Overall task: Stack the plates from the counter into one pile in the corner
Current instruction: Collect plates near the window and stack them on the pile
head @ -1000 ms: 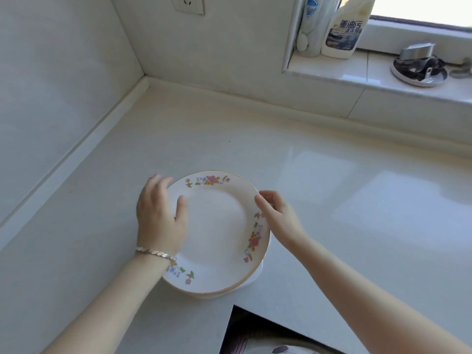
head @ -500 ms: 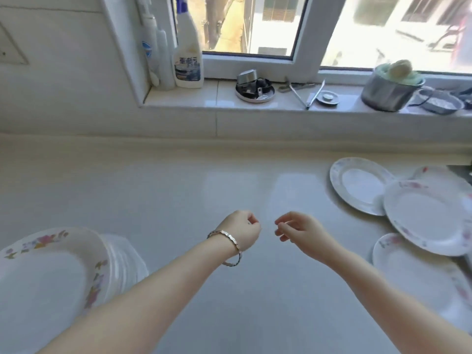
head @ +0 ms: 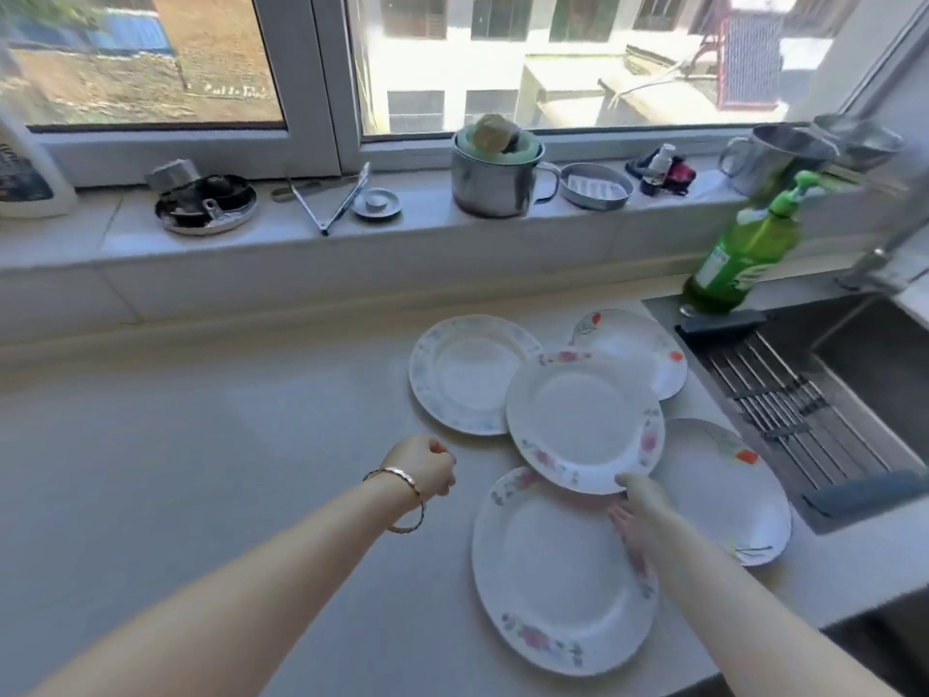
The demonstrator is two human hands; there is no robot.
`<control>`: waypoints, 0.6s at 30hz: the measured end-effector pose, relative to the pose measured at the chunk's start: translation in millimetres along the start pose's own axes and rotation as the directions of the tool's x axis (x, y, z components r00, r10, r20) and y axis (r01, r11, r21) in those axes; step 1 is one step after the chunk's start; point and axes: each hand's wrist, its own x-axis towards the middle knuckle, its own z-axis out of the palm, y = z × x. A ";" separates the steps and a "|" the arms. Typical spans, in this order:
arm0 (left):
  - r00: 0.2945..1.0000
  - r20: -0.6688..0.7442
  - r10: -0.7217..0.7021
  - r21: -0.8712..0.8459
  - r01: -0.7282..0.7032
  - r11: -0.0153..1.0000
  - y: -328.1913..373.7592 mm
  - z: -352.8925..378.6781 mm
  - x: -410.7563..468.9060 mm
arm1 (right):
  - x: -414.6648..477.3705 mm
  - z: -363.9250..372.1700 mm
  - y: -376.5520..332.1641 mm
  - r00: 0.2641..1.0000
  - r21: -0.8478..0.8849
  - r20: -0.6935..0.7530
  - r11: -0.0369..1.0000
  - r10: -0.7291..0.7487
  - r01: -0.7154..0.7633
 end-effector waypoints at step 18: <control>0.923 -0.005 -0.386 -0.422 0.348 0.837 16.5 17.2 70.3 | 36.0 5.6 -27.3 0.994 0.501 0.105 0.865 -0.042 -0.016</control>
